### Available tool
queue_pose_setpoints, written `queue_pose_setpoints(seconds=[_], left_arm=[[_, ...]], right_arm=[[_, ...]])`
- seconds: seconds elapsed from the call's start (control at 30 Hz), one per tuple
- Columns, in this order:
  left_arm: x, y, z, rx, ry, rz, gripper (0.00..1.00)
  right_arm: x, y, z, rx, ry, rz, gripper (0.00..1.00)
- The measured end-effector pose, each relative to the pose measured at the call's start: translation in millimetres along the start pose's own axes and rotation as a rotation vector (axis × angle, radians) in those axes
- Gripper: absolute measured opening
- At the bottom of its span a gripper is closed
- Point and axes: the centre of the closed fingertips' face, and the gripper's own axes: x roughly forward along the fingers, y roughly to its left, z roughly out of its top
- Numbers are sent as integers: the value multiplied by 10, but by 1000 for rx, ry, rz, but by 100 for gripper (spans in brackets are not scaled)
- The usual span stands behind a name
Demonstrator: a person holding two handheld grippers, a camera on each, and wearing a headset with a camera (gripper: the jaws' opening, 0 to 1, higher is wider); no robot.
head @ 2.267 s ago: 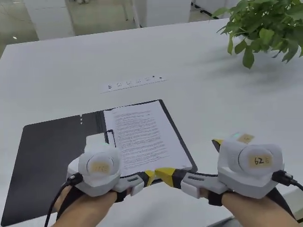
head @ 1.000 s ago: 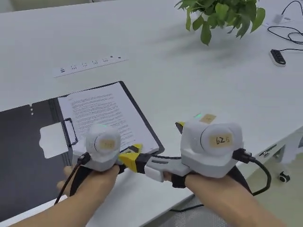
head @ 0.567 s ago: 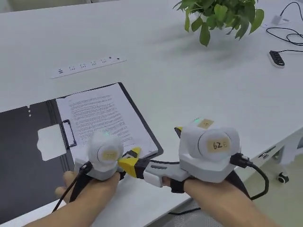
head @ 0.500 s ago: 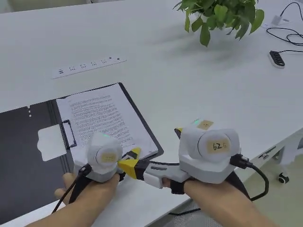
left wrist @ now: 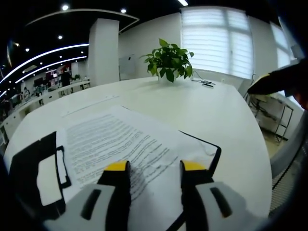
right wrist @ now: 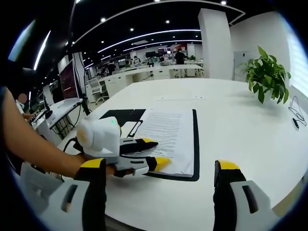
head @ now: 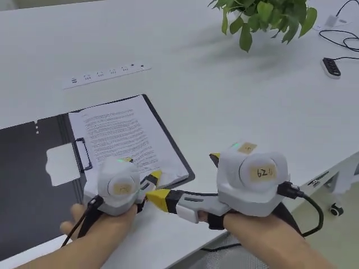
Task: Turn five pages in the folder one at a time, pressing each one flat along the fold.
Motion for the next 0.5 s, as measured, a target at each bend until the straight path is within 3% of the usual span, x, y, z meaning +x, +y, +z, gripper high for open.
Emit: queue_pose_setpoints(seconds=[0.33,0.37,0.4,0.43,0.47,0.5], left_arm=[[3,27,6,16,13,-2,20],[4,63,4,5,18,13,15],[5,188,0,-22,22,57,7],[22,119,-9,-43,24,7,6],[10,134,-4,-10,25,13,6],[15,150,-3,-21,27,12,6]], right_arm=[[88,-12,-65,10,25,5,92],[97,-13,-71,11,26,6,92],[112,-14,-87,13,34,6,92],[117,-9,-93,15,35,8,92],[128,-4,-100,17,36,10,92],[134,-2,-104,17,38,11,92]])
